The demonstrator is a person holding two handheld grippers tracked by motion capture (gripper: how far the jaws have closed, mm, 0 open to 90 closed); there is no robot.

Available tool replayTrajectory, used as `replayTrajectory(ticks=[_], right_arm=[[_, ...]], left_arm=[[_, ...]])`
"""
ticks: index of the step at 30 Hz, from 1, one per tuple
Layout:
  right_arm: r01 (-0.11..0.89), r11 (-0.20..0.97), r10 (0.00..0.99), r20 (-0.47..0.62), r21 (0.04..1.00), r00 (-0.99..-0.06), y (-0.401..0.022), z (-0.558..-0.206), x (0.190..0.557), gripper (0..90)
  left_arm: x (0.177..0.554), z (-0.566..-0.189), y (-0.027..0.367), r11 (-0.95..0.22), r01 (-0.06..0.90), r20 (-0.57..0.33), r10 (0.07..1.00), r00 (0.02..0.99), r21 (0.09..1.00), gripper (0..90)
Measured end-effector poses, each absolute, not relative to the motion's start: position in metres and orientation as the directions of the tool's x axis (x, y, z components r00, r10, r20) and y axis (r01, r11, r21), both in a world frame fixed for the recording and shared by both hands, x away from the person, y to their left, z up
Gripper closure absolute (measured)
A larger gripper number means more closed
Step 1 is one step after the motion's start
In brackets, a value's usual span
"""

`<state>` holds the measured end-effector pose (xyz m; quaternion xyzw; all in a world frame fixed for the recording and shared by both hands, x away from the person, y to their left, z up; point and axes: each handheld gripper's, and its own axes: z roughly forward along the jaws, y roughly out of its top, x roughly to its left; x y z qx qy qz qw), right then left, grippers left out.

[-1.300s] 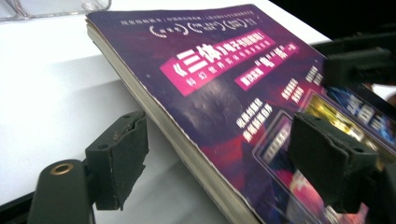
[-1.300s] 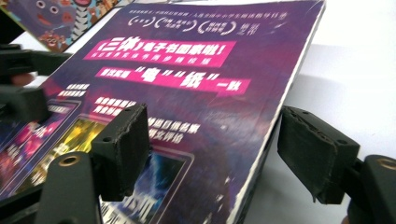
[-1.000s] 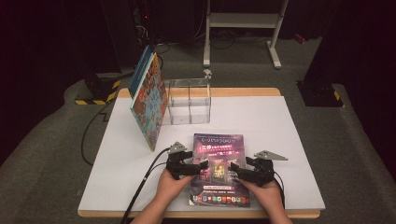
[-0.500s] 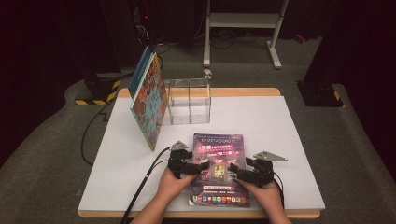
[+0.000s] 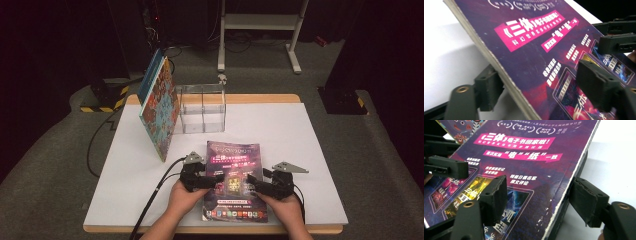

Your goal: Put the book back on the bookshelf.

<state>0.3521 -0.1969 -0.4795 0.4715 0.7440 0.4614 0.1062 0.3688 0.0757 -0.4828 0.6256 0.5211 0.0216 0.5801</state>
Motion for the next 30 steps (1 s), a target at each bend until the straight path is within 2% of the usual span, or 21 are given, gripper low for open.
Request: replayTrajectory(ticks=[7, 10, 16, 30], right_arm=[[0.575, 0.142, 0.805, 0.244, 0.806, -0.54, -0.197, -0.475, 0.349, 41.5], [0.56, 0.15, 0.812, 0.221, 0.815, -0.54, -0.197, -0.473, 0.348, 48.9], [0.547, 0.156, 0.814, 0.207, 0.822, -0.543, -0.196, -0.469, 0.347, 55.9], [0.535, 0.142, 0.809, 0.214, 0.833, -0.547, -0.193, -0.464, 0.347, 67.6]], left_arm=[[0.363, -0.476, 0.079, 0.206, 0.58, -0.531, 0.703, 0.472, 0.788, 47.4], [0.361, -0.474, 0.079, 0.211, 0.562, -0.521, 0.708, 0.476, 0.8, 55.2], [0.357, -0.47, 0.079, 0.218, 0.534, -0.508, 0.711, 0.487, 0.817, 66.0], [0.354, -0.462, 0.082, 0.211, 0.509, -0.487, 0.716, 0.501, 0.835, 72.7]])
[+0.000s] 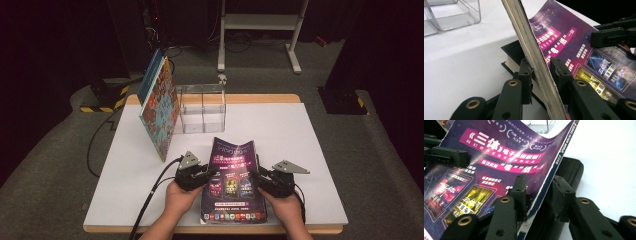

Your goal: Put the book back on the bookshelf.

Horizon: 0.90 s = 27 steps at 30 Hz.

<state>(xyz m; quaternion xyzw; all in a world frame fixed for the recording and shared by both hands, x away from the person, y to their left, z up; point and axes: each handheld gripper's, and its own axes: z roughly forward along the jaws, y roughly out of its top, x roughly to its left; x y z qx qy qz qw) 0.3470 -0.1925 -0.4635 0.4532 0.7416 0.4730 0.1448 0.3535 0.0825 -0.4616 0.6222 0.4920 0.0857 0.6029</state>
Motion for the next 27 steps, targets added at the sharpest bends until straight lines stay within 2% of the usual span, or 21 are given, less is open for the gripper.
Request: replayTrajectory(ticks=[14, 27], right_arm=[[0.501, 0.135, 0.796, 0.207, 0.855, -0.569, -0.181, -0.447, 0.348, 71.2], [0.482, 0.123, 0.773, 0.221, 0.868, -0.595, -0.155, -0.438, 0.355, 72.6]], left_arm=[[0.35, -0.445, 0.095, 0.253, 0.45, -0.478, 0.719, 0.505, 0.856, 75.7], [0.35, -0.433, 0.124, 0.276, 0.426, -0.472, 0.742, 0.475, 0.862, 78.5]])
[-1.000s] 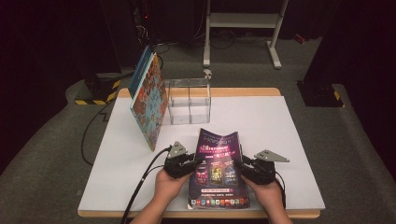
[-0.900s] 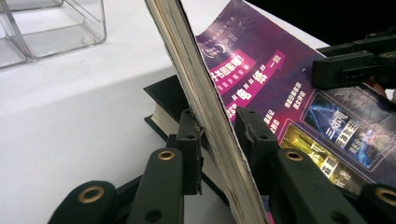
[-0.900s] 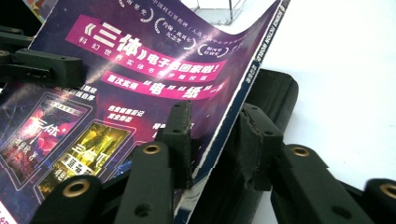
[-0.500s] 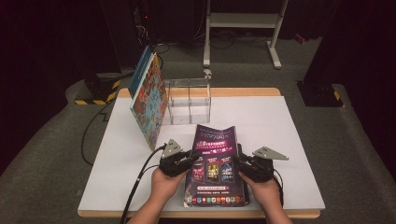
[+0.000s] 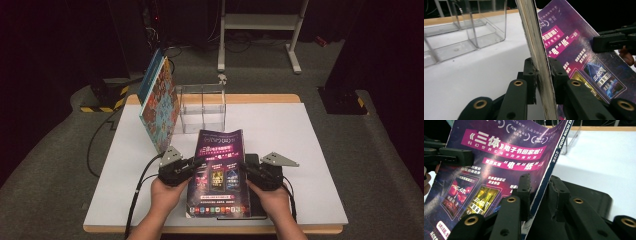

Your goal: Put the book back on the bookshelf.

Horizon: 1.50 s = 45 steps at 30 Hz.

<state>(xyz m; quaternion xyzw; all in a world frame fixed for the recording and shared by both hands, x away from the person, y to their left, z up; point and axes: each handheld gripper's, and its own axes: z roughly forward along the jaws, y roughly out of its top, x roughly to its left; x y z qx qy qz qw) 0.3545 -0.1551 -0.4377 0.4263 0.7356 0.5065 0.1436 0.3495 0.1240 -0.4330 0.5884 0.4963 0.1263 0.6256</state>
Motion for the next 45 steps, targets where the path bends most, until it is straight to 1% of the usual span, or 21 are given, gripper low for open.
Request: replayTrajectory(ticks=[6, 19, 25, 43, 45], right_arm=[[0.481, 0.129, 0.762, 0.224, 0.867, -0.607, -0.141, -0.436, 0.359, 72.7], [0.474, 0.156, 0.748, 0.21, 0.867, -0.629, -0.11, -0.433, 0.366, 73.1], [0.471, 0.153, 0.743, 0.214, 0.869, -0.634, -0.098, -0.432, 0.368, 73.4], [0.46, 0.164, 0.738, 0.201, 0.873, -0.644, -0.07, -0.423, 0.375, 75.1], [0.458, 0.169, 0.743, 0.192, 0.873, -0.641, -0.068, -0.422, 0.376, 77.2]], left_arm=[[0.349, -0.432, 0.138, 0.278, 0.418, -0.466, 0.752, 0.466, 0.865, 78.9], [0.35, -0.43, 0.166, 0.323, 0.4, -0.487, 0.76, 0.43, 0.858, 80.7], [0.351, -0.427, 0.178, 0.318, 0.395, -0.48, 0.764, 0.431, 0.862, 81.4], [0.357, -0.418, 0.204, 0.353, 0.36, -0.49, 0.758, 0.431, 0.863, 82.9], [0.358, -0.417, 0.206, 0.353, 0.352, -0.485, 0.756, 0.439, 0.867, 82.9]])
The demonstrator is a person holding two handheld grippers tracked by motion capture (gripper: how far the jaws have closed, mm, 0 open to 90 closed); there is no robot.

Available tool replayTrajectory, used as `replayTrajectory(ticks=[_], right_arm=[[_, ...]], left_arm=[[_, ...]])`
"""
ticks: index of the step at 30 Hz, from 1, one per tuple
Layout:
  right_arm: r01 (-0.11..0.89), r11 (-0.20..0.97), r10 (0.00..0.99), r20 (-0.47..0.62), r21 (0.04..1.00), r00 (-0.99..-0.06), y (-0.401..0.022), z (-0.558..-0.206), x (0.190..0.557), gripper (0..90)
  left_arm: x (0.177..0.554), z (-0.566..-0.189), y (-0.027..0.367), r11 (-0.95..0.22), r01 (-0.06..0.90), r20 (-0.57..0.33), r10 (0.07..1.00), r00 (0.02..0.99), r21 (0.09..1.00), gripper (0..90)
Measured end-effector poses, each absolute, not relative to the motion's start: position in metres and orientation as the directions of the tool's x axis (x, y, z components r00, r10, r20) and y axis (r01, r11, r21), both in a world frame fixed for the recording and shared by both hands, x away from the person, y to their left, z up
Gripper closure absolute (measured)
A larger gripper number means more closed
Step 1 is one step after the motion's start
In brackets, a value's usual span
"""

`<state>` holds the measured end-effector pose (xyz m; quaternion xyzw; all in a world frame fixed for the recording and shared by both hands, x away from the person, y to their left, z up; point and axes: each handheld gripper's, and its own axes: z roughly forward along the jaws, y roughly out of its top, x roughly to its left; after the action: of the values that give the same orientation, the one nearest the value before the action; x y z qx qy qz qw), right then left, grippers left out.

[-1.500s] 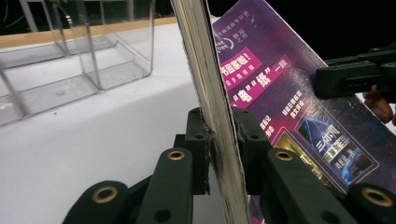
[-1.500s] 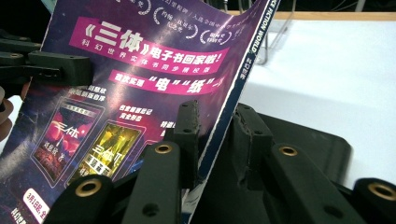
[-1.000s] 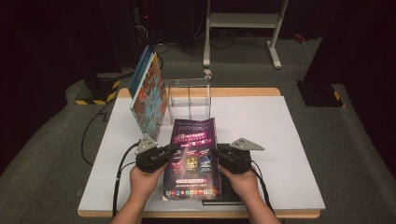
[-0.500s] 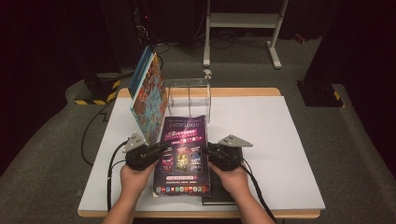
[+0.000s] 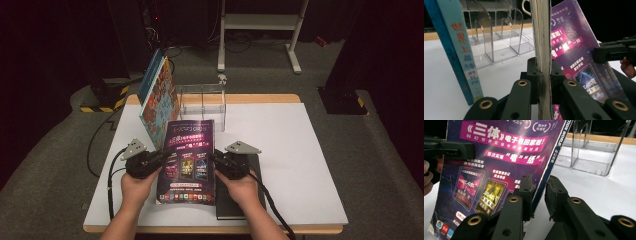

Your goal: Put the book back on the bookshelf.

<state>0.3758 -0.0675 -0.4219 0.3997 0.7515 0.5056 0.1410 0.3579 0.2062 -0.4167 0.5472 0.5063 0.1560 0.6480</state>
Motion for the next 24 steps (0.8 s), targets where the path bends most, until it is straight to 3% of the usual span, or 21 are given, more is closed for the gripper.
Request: replayTrajectory(ticks=[24], right_arm=[[0.417, 0.122, 0.752, 0.19, 0.901, -0.631, -0.06, -0.405, 0.385, 80.3]], left_arm=[[0.365, -0.4, 0.209, 0.395, 0.274, -0.479, 0.758, 0.441, 0.877, 83.0]])
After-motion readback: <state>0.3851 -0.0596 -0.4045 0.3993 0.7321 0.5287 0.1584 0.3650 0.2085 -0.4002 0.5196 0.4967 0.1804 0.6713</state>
